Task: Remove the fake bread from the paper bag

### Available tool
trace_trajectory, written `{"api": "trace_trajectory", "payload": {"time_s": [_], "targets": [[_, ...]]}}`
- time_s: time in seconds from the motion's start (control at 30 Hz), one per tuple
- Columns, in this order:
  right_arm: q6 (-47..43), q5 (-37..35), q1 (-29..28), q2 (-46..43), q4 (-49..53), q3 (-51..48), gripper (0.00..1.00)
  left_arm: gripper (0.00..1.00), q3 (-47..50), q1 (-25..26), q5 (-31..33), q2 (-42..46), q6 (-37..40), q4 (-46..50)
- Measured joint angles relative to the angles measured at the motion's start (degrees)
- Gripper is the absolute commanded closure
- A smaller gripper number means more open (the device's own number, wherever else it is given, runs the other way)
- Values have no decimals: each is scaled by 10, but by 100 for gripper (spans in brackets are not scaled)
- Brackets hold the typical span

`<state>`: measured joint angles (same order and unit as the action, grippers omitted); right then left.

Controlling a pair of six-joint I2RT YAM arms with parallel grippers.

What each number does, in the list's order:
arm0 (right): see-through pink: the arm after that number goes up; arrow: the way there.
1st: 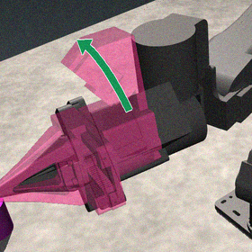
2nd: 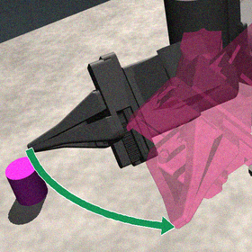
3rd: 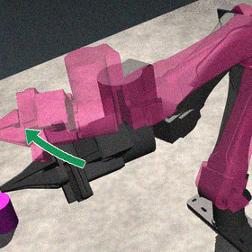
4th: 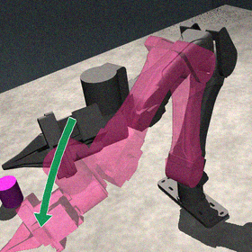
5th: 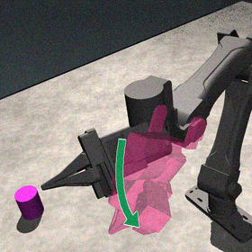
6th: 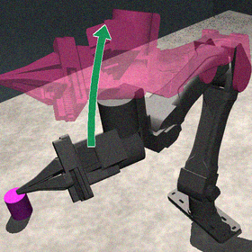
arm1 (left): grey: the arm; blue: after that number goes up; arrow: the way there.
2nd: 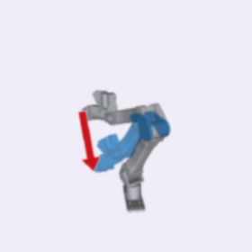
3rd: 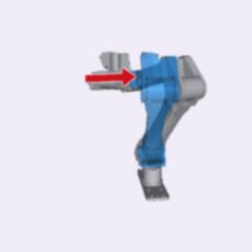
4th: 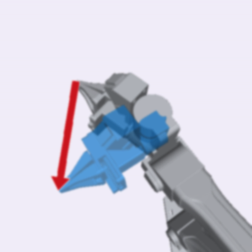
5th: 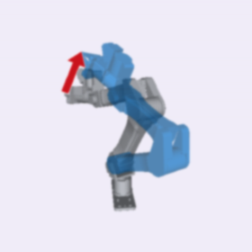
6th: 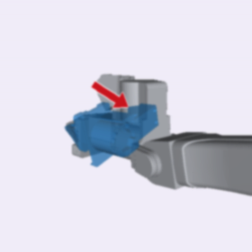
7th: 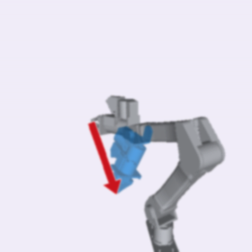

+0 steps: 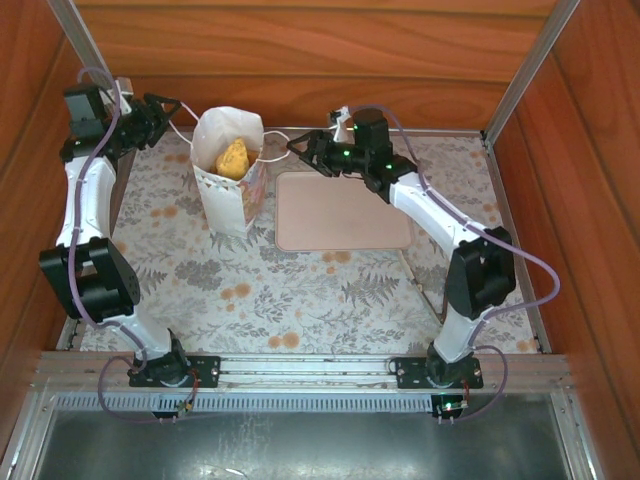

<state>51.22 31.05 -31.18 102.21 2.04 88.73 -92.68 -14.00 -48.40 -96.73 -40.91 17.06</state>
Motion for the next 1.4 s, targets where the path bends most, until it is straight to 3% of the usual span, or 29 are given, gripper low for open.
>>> {"api": "trace_trajectory", "payload": {"time_s": [0.1, 0.27, 0.8, 0.9, 1.1, 1.23, 1.4], "targets": [[4, 7, 0, 22, 14, 30, 40, 42, -19, 0, -23, -22, -10, -4], [12, 18, 0, 35, 21, 54, 44, 62, -32, -3, -43, -43, -23, -6], [35, 47, -4, 67, 20, 89, 47, 67, -54, -12, -146, -90, -137, -115], [37, 54, -7, 75, 19, 100, 58, 73, -63, -12, -152, -100, -148, -120], [37, 55, -7, 92, 30, 127, 64, 87, -72, -12, -160, -108, -158, -123], [34, 50, -7, 93, 45, 129, 82, 100, -80, -12, -160, -108, -164, -124], [31, 50, -7, 93, 50, 129, 99, 100, -87, -12, -160, -108, -166, -123]]}}
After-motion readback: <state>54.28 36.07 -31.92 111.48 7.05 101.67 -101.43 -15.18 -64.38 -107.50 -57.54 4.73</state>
